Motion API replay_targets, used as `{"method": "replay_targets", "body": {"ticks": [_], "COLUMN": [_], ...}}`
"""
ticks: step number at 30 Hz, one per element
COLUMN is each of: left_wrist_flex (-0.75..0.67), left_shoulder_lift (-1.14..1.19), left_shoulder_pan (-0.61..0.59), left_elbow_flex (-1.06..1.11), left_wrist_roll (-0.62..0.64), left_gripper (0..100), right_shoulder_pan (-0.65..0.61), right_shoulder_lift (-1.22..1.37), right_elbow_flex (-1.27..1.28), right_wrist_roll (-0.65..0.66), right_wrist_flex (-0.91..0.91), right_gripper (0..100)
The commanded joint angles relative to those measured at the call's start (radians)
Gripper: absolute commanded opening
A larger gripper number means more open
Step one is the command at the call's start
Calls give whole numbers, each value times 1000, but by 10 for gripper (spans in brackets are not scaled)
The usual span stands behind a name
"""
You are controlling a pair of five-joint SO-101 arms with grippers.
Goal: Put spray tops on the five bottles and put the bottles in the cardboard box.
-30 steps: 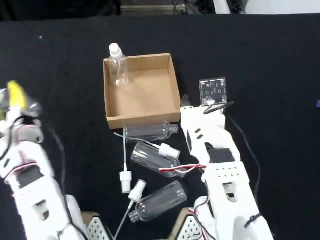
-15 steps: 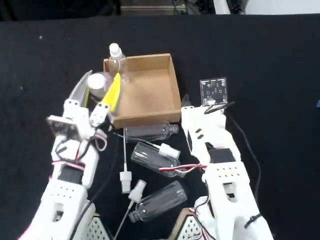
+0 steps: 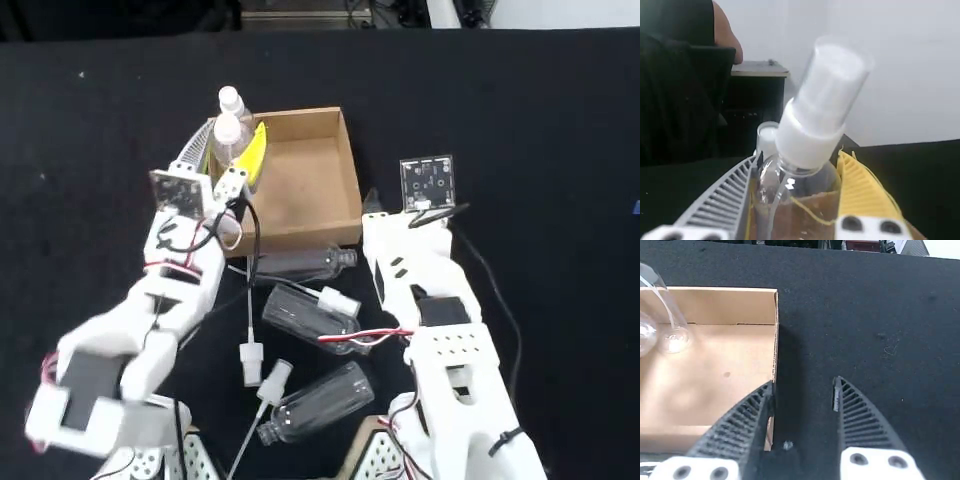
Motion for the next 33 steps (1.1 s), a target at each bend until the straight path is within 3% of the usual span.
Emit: {"method": "replay_targets", "body": {"ticks": [1,7,17,23,33], "left_wrist_flex": [-109,-183,-180,-60,-55], "left_shoulder_lift": [133,230,233,233,233], "left_shoulder_pan": [7,5,-25,-25,-27], "left_elbow_flex": [-110,-111,-91,-94,-93], "left_wrist_roll": [-9,-9,-5,-8,-8], "left_gripper": [30,30,30,30,30], "right_shoulder_pan": [20,20,20,20,20], "right_shoulder_lift": [-22,-22,-22,-22,-22], "right_elbow_flex": [-35,-38,-39,-38,-38], "right_wrist_roll": [-9,-9,-9,-9,-9], "right_wrist_flex": [-31,-31,-31,-31,-31], "right_gripper": [173,173,173,173,173]}}
